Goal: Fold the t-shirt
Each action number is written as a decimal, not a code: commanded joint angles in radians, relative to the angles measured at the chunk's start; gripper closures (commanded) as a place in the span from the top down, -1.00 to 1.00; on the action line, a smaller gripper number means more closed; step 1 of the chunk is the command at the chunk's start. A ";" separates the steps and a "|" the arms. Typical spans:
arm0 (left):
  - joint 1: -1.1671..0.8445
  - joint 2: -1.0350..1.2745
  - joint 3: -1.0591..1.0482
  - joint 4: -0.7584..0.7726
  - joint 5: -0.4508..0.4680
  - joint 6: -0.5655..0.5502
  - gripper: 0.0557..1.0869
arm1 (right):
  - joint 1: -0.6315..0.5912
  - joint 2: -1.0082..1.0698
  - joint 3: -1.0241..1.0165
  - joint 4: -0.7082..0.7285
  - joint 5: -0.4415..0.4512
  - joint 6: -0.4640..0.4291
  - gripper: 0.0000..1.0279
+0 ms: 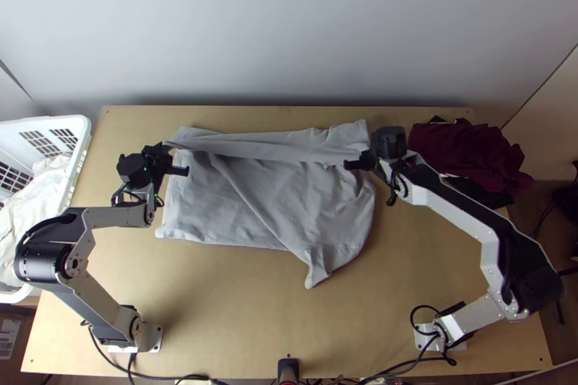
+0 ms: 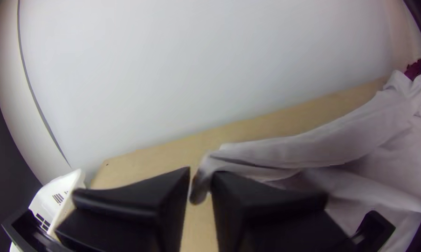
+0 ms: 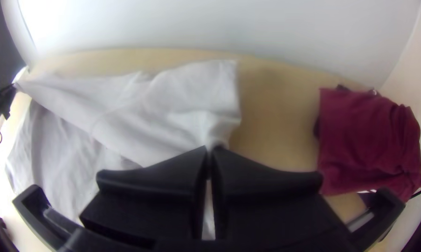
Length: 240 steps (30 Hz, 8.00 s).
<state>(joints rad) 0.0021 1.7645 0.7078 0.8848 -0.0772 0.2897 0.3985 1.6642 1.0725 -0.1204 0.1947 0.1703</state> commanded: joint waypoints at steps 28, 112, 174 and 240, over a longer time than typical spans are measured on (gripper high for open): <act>0.148 -0.987 -0.217 -1.161 0.249 0.106 0.73 | 0.129 -0.696 -0.310 -0.651 -0.357 0.109 0.93; 0.024 -0.812 -0.375 -0.949 0.131 0.002 -0.58 | 0.329 -0.414 -0.108 -0.602 -0.397 0.124 -0.94; 0.042 0.053 0.840 -1.429 0.192 -0.385 -0.93 | -0.147 0.132 0.471 -0.390 -0.373 -0.009 -0.94; 0.219 0.319 0.857 -1.471 0.703 -0.474 0.90 | -0.064 -0.313 0.330 -0.550 -0.368 0.020 0.93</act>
<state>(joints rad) 0.2340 2.0155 1.4979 -0.5705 0.5663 -0.1341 0.3309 1.3586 1.3975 -0.6533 -0.1753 0.1753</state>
